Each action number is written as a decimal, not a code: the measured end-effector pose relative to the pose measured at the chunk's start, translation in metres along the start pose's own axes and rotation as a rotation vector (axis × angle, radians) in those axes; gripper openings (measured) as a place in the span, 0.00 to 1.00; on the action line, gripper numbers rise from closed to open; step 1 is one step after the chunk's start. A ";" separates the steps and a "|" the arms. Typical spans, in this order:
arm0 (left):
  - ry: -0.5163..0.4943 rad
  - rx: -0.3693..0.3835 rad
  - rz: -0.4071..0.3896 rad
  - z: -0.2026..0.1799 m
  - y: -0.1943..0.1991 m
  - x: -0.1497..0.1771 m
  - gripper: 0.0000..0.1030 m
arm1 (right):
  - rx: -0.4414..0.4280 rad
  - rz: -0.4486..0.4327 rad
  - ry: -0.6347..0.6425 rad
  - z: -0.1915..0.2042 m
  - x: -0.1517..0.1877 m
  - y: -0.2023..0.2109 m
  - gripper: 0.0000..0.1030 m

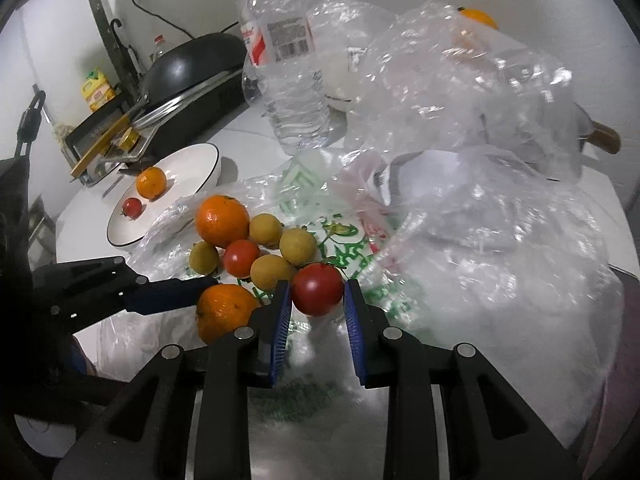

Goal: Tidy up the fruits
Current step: 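Grasp a mandarin with the left tool while the right tool grasps a red tomato, then set the mandarin on the white plate with the left tool while the right tool sets the tomato there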

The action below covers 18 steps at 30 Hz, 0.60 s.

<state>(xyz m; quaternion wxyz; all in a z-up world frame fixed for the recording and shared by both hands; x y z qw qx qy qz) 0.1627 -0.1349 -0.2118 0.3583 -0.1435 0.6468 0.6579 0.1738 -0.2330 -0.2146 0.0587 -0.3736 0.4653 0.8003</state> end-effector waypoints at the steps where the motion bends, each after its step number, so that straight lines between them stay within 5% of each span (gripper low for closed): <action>1: 0.001 0.003 -0.005 0.001 0.003 0.000 0.41 | 0.004 -0.003 -0.002 0.001 0.001 0.002 0.28; 18: 0.021 -0.014 -0.100 0.036 0.052 0.007 0.41 | 0.034 -0.067 0.033 0.047 -0.004 0.022 0.28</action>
Point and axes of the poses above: each gripper's, at about its wrist camera, not at the fingertips, and y roughly against the way its jaws point, z to its left, x to its underside, the point moved 3 cm from there along -y, roughly the way its jaws point, and after that the axes turned 10 degrees about -x, right-handed, at the moved point
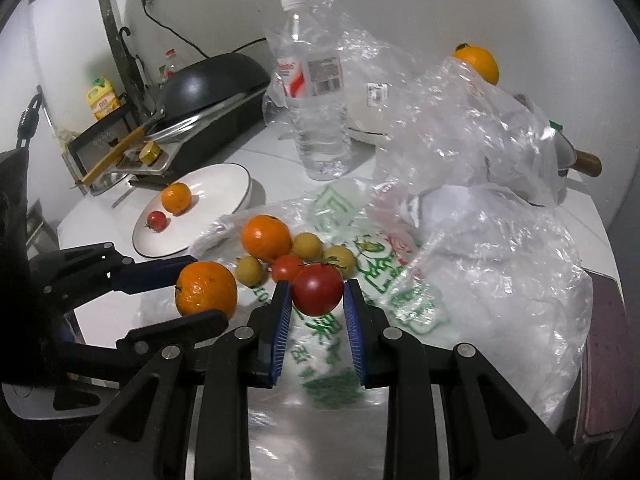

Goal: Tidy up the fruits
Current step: 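Set the mandarin on the white plate with the left tool while the right tool sets the tomato there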

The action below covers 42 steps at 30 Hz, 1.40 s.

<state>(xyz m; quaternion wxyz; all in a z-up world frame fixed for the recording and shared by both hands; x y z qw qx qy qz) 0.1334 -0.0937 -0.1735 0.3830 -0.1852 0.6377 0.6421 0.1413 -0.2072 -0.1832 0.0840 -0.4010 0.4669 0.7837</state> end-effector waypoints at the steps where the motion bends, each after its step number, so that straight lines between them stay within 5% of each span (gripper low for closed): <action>1: 0.002 0.000 -0.005 0.004 0.003 0.001 0.41 | 0.000 -0.001 0.002 0.003 -0.001 -0.001 0.28; 24: 0.099 -0.123 -0.066 0.117 0.019 0.033 0.41 | -0.013 0.028 0.118 0.092 -0.041 -0.049 0.28; 42: 0.081 -0.162 -0.109 0.166 -0.011 -0.001 0.41 | -0.042 0.043 0.162 0.104 -0.081 -0.095 0.28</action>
Point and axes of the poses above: each gripper's, at about its wrist camera, not at the fingertips, and y roughly against the way its jaws point, z to its left, x to its underside, the point moved 3 cm from there along -y, roughly the way its jaws point, and after that the axes turned 10 degrees about -x, right-handed, at the moved point
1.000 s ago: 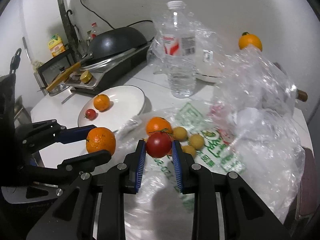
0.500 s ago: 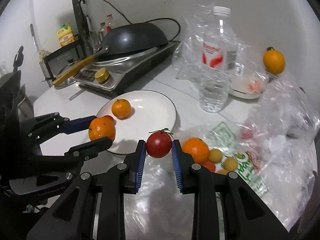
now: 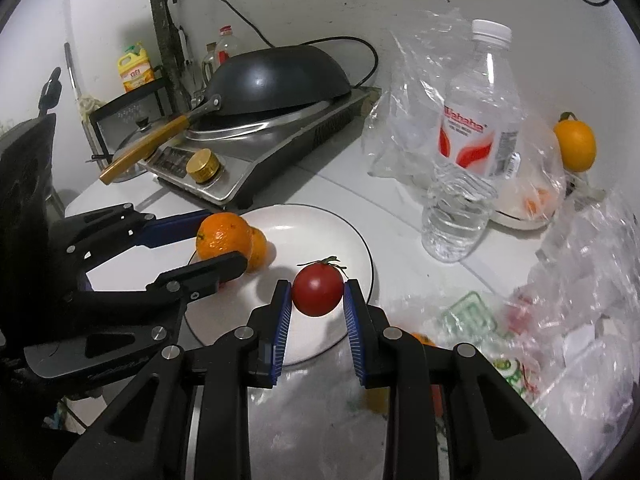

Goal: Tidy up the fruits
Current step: 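Set the mandarin on the white plate with the left tool while the right tool sets the tomato there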

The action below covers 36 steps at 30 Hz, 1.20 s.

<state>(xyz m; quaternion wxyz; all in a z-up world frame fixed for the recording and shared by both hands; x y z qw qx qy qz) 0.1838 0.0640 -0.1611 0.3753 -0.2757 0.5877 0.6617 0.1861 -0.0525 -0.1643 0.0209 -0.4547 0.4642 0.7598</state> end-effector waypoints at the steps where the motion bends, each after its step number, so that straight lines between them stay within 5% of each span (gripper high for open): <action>1: -0.001 -0.002 0.002 0.001 -0.004 -0.001 0.41 | -0.001 0.003 0.003 -0.001 -0.002 -0.003 0.28; 20: -0.022 -0.037 0.098 0.013 -0.075 -0.009 0.41 | -0.011 0.052 0.009 -0.024 -0.019 -0.065 0.28; 36: 0.017 -0.071 0.118 0.025 -0.090 -0.004 0.42 | -0.035 0.103 -0.009 -0.032 -0.011 -0.092 0.28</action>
Point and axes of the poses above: each gripper's, at about its wrist camera, not at the fingertips, and y roughly against the way its jaws point, z to its left, x to its underside, the point moved 3 cm from there along -y, roughly the way its jaws point, and after that the axes turned 10 degrees about -x, right-handed, at the moved point
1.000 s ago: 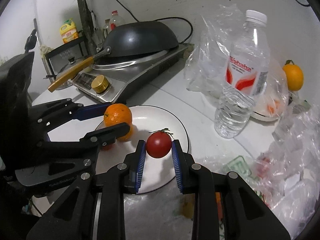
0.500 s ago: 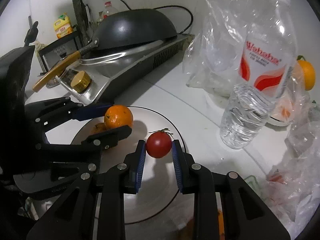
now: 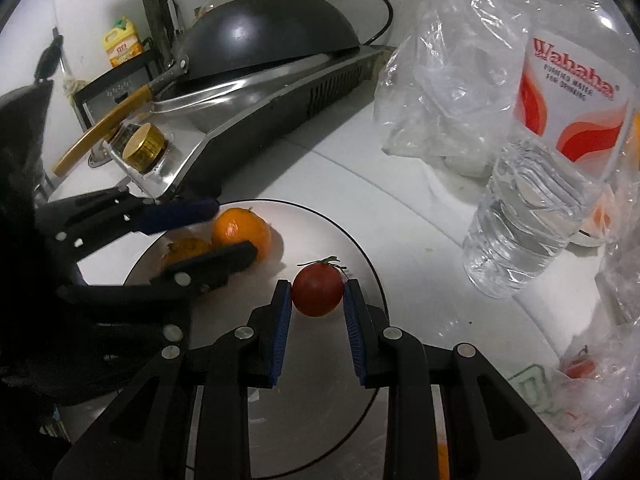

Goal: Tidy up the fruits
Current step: 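Set the mandarin on the white plate with the left tool while the right tool sets the tomato there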

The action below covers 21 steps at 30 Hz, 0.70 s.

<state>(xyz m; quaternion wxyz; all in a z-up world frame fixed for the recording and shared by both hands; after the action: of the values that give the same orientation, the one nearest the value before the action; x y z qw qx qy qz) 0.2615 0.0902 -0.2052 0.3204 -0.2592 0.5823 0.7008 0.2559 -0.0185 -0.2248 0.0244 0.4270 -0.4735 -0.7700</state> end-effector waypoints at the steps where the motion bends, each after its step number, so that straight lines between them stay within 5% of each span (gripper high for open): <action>1: 0.004 0.002 -0.005 0.001 0.002 -0.001 0.42 | -0.001 0.000 0.000 0.001 -0.001 -0.001 0.28; 21: 0.081 0.019 -0.086 0.023 0.057 0.010 0.49 | 0.071 -0.025 0.019 0.028 -0.006 0.027 0.28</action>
<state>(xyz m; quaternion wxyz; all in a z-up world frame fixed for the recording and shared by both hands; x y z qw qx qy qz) 0.2123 0.1073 -0.1705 0.3290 -0.3090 0.5897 0.6697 0.2310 -0.0113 -0.1955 0.0042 0.4407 -0.4951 -0.7487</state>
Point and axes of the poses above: each gripper's, at about its wrist camera, not at the fingertips, and y roughly against the way its jaws point, z to its left, x to its underside, the point moved 3 cm from there along -y, roughly the way its jaws point, and after that the axes turned 10 degrees about -x, right-handed, at the moved point
